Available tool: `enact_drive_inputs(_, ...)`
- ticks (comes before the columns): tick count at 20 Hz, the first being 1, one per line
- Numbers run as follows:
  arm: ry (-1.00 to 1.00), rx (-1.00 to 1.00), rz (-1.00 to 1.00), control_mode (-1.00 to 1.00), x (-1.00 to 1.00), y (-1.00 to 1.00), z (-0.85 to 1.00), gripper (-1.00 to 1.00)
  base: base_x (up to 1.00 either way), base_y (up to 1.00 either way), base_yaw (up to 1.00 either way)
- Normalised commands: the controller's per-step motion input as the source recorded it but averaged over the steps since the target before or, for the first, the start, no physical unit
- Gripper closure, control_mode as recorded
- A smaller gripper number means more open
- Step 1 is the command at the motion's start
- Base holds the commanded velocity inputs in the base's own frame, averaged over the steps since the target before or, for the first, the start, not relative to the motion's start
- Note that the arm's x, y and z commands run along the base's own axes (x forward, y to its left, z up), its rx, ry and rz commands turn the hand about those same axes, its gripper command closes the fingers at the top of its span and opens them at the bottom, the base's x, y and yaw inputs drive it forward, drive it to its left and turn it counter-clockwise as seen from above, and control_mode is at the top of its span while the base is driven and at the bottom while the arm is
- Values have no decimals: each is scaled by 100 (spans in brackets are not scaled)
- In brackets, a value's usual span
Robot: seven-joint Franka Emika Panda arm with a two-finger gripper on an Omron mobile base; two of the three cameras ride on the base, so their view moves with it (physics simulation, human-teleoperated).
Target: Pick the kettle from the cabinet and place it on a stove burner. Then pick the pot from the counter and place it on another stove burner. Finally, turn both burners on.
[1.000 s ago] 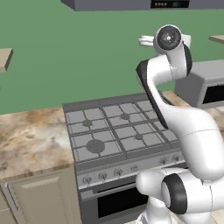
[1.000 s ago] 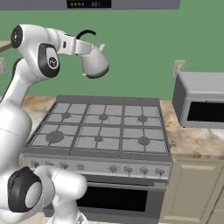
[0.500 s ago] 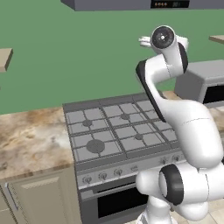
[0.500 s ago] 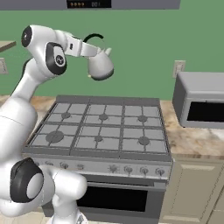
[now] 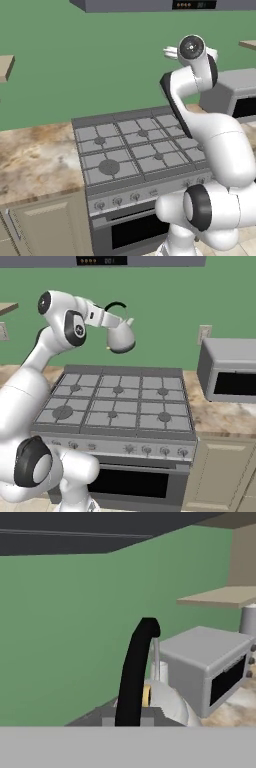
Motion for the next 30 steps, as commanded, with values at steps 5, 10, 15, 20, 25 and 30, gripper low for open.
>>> enact_drive_inputs(5, 4, 1, -1, -100, 12, -8, -26, 100, 0, 0, 0)
enact_drive_inputs(10, 4, 1, -3, -100, 12, -10, -20, 100, 0, 0, 0)
enact_drive_inputs(15, 4, 0, -3, -100, 18, -17, -23, 100, 0, 0, 0)
enact_drive_inputs(20, 2, 1, -3, -100, 14, -20, -24, 100, 0, 0, 0)
enact_drive_inputs(25, 0, 1, -1, -100, 1, -21, -16, 100, 0, 0, 0)
enact_drive_inputs(30, 0, 0, 0, -100, 5, -11, -21, 100, 0, 0, 0)
